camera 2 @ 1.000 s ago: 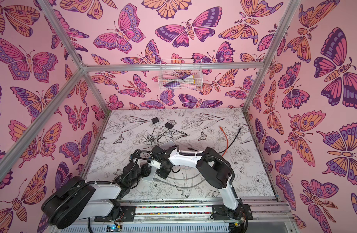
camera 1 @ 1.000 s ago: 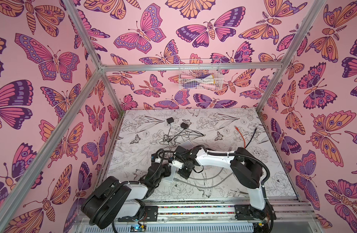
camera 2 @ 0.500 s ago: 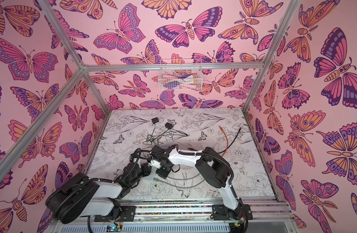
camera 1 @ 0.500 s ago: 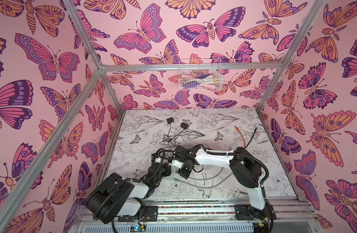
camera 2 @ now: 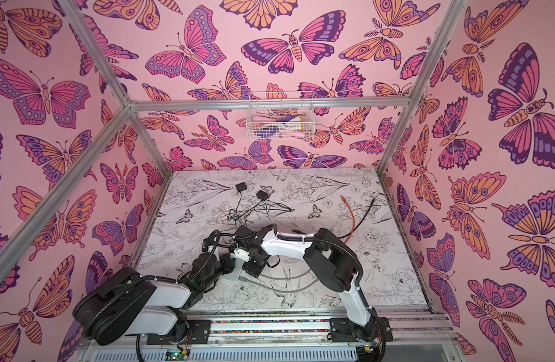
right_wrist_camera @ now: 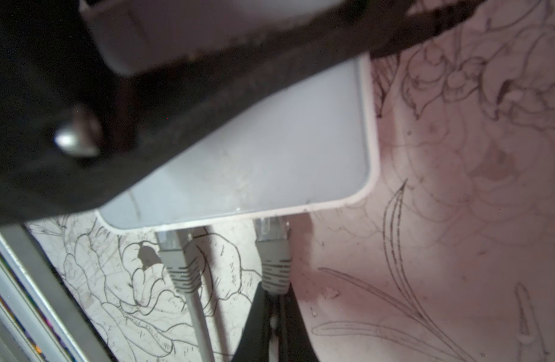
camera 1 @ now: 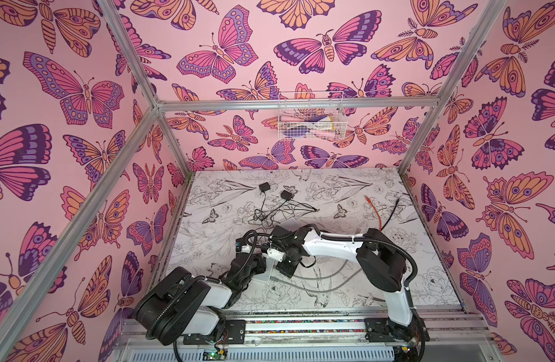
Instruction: Insert the plug into the switch port
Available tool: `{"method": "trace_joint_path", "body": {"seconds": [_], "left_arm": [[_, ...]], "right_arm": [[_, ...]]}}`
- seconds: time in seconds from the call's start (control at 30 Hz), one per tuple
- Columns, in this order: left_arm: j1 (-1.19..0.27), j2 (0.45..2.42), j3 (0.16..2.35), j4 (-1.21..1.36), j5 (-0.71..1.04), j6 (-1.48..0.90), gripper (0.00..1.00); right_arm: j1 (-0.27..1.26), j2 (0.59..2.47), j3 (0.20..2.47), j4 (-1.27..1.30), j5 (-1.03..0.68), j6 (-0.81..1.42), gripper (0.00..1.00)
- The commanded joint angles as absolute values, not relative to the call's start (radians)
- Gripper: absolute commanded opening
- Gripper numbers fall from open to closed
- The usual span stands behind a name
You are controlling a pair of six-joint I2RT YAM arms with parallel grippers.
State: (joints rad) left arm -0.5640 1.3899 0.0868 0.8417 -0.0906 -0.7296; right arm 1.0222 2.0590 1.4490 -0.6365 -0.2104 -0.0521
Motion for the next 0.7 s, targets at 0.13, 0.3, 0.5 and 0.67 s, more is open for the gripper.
{"method": "trace_joint_path", "body": {"seconds": [0.13,0.3,0.5,0.67], "left_arm": [[-0.672,1.439,0.086,0.743,0.258,-0.778,0.41],[-0.676,1.426,0.079,0.744,0.253,-0.775,0.41],[-0.675,1.379,0.083,0.691,0.254,-0.752,0.4],[-0.681,1.396,0.104,0.693,0.287,-0.747,0.4]], "right_arm": [[1.057,2.107,1.54,-0.182,-0.366,-0.075,0.0],[1.057,2.092,1.547,-0.217,-0.359,-0.098,0.0],[1.054,2.023,1.456,-0.254,-0.322,-0.14,0.0],[1.051,2.028,1.447,-0.22,-0.341,-0.121,0.0]]}}
